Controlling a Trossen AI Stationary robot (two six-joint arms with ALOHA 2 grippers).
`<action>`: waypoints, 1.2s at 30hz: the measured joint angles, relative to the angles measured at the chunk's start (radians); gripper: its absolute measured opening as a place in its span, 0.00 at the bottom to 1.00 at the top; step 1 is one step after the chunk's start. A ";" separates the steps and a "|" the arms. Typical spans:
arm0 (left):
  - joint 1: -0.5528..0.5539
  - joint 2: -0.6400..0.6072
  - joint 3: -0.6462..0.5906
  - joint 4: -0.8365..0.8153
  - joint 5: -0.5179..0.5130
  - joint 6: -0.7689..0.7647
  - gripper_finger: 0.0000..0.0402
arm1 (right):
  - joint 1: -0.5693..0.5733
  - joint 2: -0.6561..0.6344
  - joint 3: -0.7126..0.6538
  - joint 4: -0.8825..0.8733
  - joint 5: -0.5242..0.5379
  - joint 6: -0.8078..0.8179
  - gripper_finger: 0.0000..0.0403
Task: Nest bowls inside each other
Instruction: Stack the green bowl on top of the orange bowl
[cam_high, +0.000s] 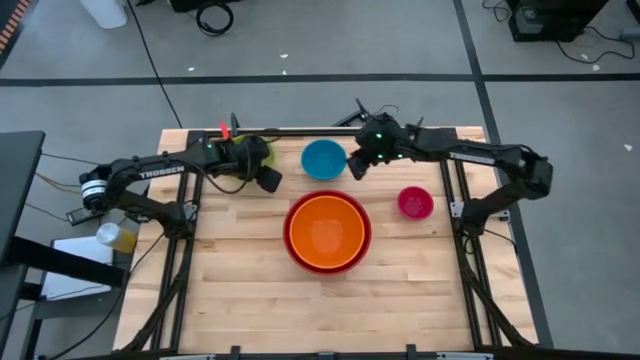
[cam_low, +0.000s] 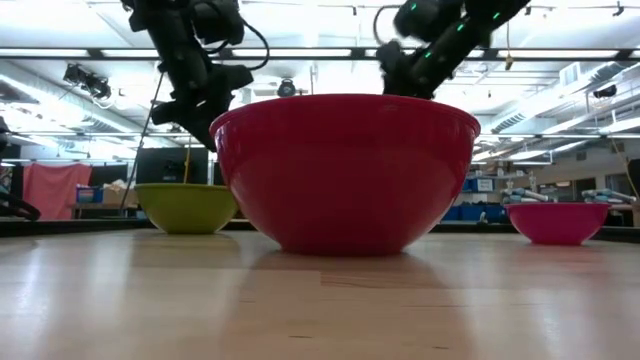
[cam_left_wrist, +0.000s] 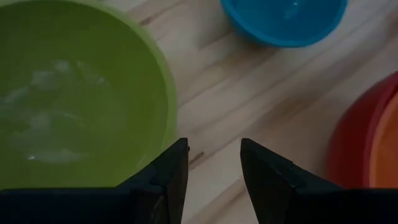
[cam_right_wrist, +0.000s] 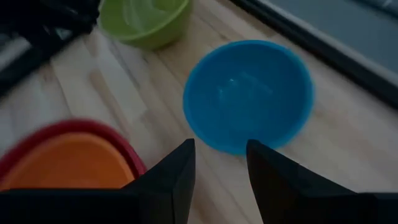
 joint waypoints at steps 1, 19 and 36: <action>0.008 0.000 0.002 0.004 0.000 -0.004 0.38 | -0.005 0.028 0.006 0.022 -0.026 0.025 0.38; 0.336 -0.108 0.003 -0.146 0.129 0.172 0.38 | 0.007 0.645 0.639 0.107 -0.101 0.156 0.38; 0.383 -0.143 0.003 -0.209 0.156 0.274 0.38 | 0.028 1.006 1.016 0.017 -0.087 0.373 0.62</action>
